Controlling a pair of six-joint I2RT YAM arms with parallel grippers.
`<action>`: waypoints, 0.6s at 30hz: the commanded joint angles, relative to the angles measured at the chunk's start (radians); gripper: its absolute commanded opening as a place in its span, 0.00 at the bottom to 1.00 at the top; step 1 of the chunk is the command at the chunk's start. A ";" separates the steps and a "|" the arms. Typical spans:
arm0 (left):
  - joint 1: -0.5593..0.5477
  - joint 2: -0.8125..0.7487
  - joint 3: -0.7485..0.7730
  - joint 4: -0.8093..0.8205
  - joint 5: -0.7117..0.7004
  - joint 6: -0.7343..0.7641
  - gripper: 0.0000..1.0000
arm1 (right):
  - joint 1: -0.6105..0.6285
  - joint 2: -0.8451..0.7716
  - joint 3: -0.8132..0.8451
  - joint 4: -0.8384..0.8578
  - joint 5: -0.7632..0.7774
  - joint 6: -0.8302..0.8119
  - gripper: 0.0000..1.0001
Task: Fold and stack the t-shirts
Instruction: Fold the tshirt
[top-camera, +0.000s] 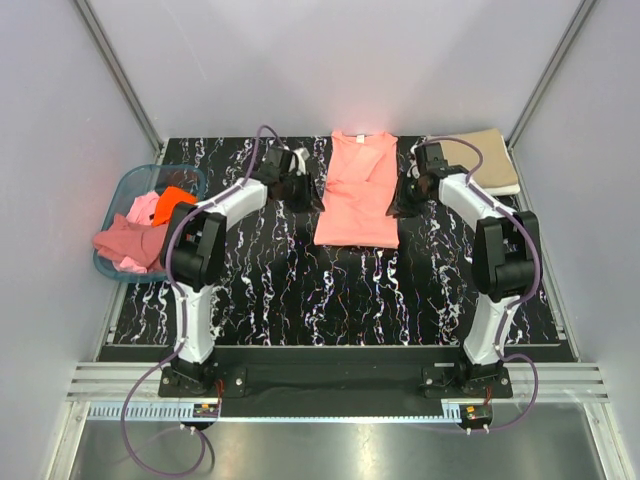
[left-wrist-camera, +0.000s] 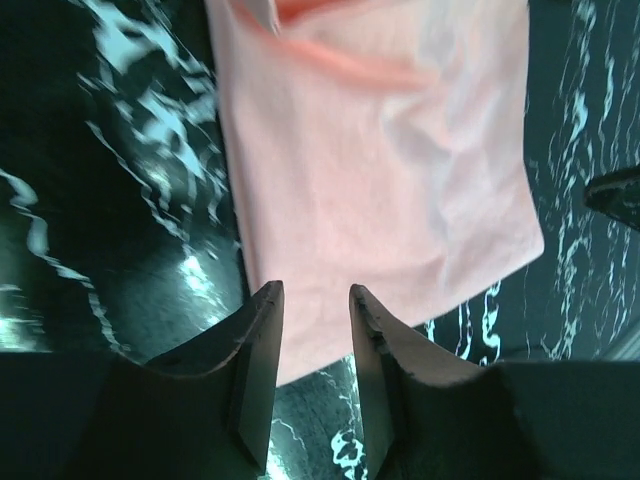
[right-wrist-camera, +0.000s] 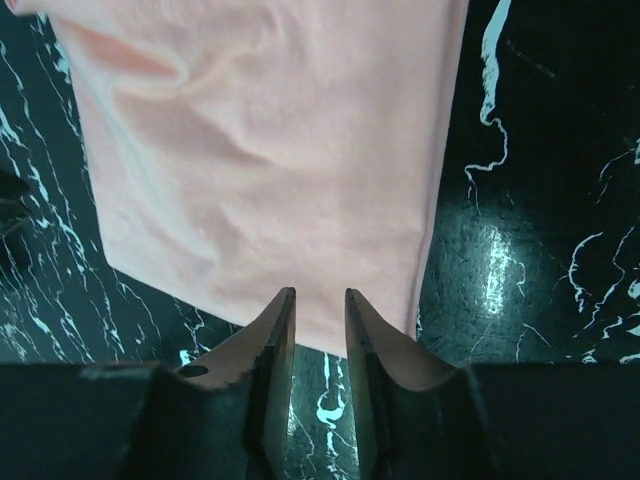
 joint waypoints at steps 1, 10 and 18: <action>-0.016 0.016 -0.034 0.035 0.046 -0.001 0.37 | 0.008 -0.021 -0.080 0.043 -0.071 0.000 0.28; -0.058 -0.042 -0.239 0.052 -0.120 -0.043 0.31 | 0.006 -0.064 -0.332 0.125 0.103 0.010 0.22; -0.067 -0.136 -0.204 -0.019 -0.110 -0.023 0.45 | 0.008 -0.197 -0.324 0.095 0.052 0.043 0.28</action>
